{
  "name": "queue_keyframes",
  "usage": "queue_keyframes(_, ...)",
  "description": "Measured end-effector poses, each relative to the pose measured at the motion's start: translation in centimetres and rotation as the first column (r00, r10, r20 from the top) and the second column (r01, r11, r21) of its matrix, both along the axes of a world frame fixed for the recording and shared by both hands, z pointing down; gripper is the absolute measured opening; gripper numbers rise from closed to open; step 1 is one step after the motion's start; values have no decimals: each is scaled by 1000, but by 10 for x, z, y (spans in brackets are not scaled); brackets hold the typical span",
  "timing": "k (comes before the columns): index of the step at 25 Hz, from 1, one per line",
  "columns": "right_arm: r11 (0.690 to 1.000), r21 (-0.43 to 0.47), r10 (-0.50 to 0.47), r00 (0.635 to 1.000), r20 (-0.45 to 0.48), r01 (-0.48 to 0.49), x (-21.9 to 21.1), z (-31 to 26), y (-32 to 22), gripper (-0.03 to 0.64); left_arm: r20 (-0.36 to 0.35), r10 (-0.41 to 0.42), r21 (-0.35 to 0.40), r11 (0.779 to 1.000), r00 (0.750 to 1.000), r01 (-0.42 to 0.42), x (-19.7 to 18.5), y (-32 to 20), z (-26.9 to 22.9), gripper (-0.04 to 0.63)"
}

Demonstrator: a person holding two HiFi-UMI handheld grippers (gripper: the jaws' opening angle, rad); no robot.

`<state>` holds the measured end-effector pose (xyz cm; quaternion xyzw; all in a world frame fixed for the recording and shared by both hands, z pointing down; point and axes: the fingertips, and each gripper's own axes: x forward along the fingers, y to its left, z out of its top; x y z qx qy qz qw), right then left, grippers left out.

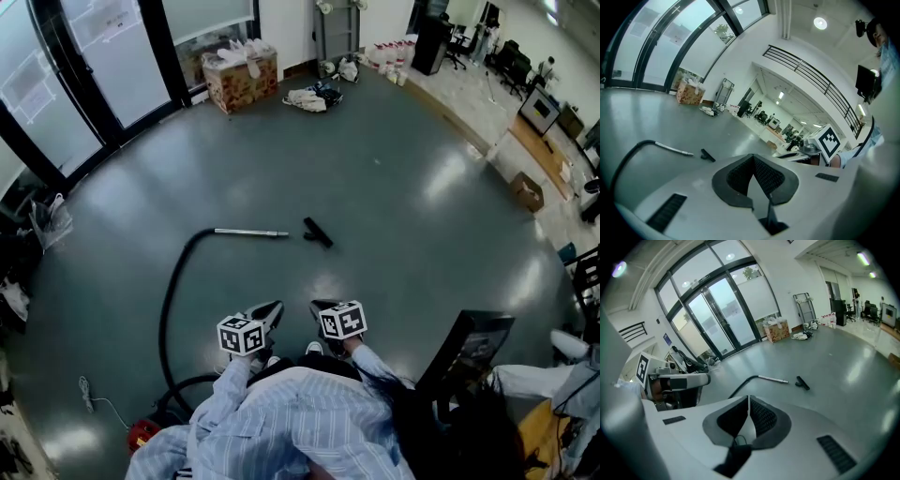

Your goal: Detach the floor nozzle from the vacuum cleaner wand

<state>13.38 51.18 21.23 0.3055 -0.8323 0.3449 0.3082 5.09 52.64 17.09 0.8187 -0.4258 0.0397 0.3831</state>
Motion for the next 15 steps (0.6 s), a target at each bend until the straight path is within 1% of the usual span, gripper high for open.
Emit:
queue_keyframes(5,1000,4,3,1000,-2,-3,-6,3,3,20,6,5,10,1000,1000,-5,-7,4,2,5)
queue_keyframes(9,1000,15,-2,1000,-8,2,-17,0,5,20,6,-9,9,1000,1000,9,-21,9,4,5)
queue_keyframes(15,1000,20,2,1000,-5,-2,-22,-1,8,20,3,-22,16,1000,1000,22,-31,11,2,5)
